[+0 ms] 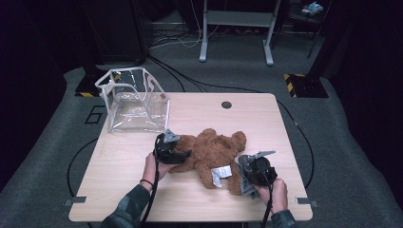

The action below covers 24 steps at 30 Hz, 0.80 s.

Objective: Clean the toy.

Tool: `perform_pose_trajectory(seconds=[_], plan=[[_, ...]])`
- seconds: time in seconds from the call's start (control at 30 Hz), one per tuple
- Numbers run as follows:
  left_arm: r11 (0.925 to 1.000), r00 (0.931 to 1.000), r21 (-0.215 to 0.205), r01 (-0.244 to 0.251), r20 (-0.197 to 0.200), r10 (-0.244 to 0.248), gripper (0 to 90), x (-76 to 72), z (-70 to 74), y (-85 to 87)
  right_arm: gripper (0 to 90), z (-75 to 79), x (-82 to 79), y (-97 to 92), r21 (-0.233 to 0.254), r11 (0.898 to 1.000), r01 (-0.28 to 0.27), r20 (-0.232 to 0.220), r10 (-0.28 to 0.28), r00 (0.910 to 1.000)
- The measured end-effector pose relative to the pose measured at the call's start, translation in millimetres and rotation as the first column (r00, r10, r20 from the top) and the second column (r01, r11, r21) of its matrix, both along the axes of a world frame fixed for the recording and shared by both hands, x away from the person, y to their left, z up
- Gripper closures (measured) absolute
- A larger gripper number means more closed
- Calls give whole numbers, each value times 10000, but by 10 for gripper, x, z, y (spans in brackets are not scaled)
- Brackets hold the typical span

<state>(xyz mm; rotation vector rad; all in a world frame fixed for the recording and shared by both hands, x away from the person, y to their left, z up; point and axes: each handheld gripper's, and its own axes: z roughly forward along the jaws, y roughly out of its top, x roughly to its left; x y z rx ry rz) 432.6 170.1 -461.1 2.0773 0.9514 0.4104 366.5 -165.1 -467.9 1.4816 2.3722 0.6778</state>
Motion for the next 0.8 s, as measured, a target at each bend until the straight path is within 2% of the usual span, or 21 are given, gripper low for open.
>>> perform_pose_trajectory(seconds=[0.07,0.1,0.2,0.23,0.3,0.37,0.4,0.47,0.5,0.57,0.6,0.7,0.8], plan=[[10000,10000,-37,12,-12,-12,350,5,-1,0,797,-63,-37,-58,-209,9997,119,-238,-124,9996],[10000,10000,-37,12,-12,-12,350,5,-1,0,797,-70,-54,-94,-153,9997,212,-257,-216,9994],[10000,10000,6,-2,-35,2,350,3,3,-2,797,128,-115,-68,243,9989,404,285,-411,9987],[10000,10000,9,8,-30,-7,350,4,3,-1,796,243,-107,-12,288,9995,125,782,-148,9968],[10000,10000,23,-2,2,2,350,3,3,-6,796,392,-75,144,331,9991,-278,1306,232,9912],[10000,10000,30,0,-16,0,350,4,4,-5,795,438,-28,316,270,9976,-633,1452,588,9877],[10000,10000,-5,-17,-46,17,350,7,6,-8,794,409,14,429,161,9962,-856,1412,825,9865],[10000,10000,25,-18,-59,19,351,10,8,-11,793,298,63,535,-217,9959,-873,1227,893,9884],[9999,10000,118,39,-65,-38,351,10,12,-8,794,217,80,556,-259,9964,-805,1047,828,9910],[9999,10000,138,41,-35,-41,351,9,13,-15,795,100,77,507,-310,9967,-752,1058,781,9913],[9999,10000,136,35,-40,-35,351,9,12,-15,795,78,33,472,-181,9978,-642,914,656,9937],[9997,10000,239,29,-60,-28,351,9,20,-16,795,65,-67,392,-611,9956,-705,883,757,9932],[9999,10000,159,-45,-50,46,351,8,17,-24,795,38,-134,189,-613,9977,-275,653,315,9974]])
